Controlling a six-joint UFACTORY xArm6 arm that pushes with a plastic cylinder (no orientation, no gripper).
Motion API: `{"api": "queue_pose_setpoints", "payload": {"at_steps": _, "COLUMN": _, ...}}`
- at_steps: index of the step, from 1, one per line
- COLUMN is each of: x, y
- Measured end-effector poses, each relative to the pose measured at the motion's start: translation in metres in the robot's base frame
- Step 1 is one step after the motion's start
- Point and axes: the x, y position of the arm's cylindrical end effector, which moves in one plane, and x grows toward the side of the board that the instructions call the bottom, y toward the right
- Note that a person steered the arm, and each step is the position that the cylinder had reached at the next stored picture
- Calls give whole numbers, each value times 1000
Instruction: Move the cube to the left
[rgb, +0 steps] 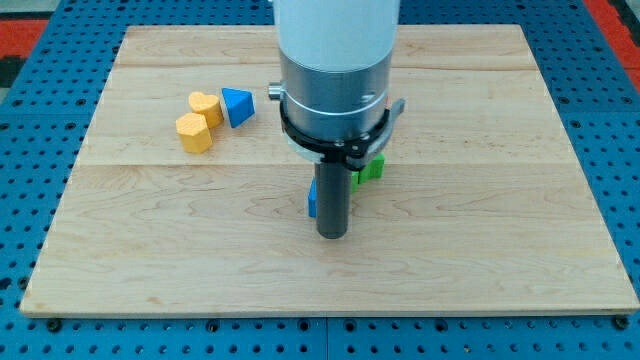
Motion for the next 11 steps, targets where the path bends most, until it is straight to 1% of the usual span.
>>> {"api": "queue_pose_setpoints", "payload": {"at_steps": 1, "x": -19, "y": 36}}
{"api": "queue_pose_setpoints", "payload": {"at_steps": 2, "x": -46, "y": 6}}
{"api": "queue_pose_setpoints", "payload": {"at_steps": 3, "x": -32, "y": -38}}
{"api": "queue_pose_setpoints", "payload": {"at_steps": 4, "x": -17, "y": -20}}
{"api": "queue_pose_setpoints", "payload": {"at_steps": 5, "x": -10, "y": -44}}
{"api": "queue_pose_setpoints", "payload": {"at_steps": 6, "x": -26, "y": -69}}
{"api": "queue_pose_setpoints", "payload": {"at_steps": 7, "x": -25, "y": -79}}
{"api": "queue_pose_setpoints", "payload": {"at_steps": 8, "x": -25, "y": -63}}
{"api": "queue_pose_setpoints", "payload": {"at_steps": 10, "x": -24, "y": -52}}
{"api": "queue_pose_setpoints", "payload": {"at_steps": 11, "x": -18, "y": -58}}
